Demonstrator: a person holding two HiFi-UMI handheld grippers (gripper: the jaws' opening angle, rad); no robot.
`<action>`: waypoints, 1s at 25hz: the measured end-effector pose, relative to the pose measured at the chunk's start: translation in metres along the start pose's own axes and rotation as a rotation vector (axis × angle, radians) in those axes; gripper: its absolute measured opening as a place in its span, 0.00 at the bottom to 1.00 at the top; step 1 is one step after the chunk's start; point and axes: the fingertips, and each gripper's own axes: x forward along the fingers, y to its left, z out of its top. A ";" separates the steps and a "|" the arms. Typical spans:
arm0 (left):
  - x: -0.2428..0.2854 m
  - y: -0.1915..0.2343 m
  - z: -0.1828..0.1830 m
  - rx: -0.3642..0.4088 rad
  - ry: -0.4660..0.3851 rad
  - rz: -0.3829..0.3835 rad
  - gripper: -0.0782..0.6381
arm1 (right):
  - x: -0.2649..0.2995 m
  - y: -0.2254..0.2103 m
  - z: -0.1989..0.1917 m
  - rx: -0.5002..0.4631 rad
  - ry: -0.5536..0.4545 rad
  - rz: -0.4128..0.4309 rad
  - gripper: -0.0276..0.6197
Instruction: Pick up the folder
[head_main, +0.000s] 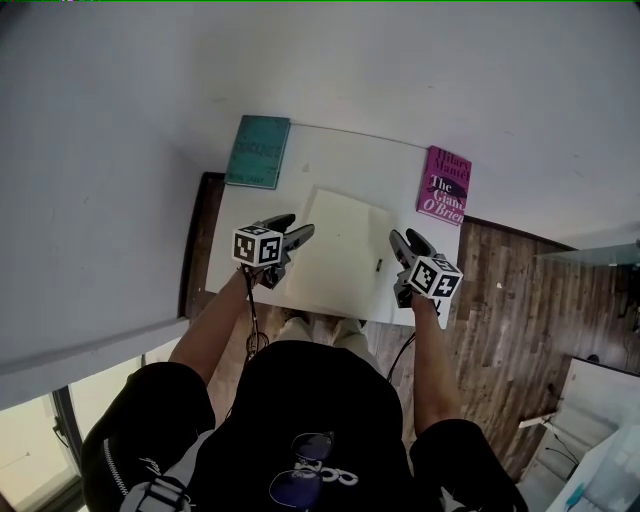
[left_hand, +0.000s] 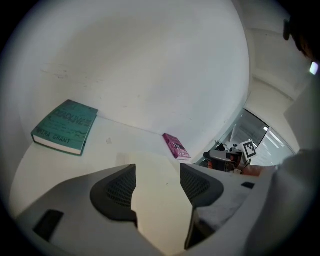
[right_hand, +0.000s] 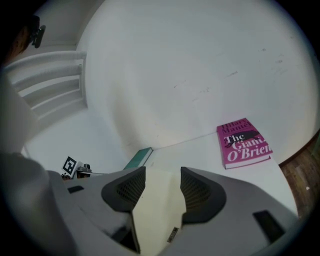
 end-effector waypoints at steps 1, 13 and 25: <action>0.003 0.003 -0.006 -0.004 0.019 -0.003 0.48 | 0.003 -0.002 -0.006 0.010 0.016 0.001 0.37; 0.030 0.025 -0.058 -0.070 0.150 -0.012 0.48 | 0.016 -0.031 -0.088 0.126 0.171 -0.012 0.43; 0.044 0.035 -0.092 -0.103 0.215 -0.007 0.48 | 0.023 -0.039 -0.150 0.210 0.280 0.033 0.44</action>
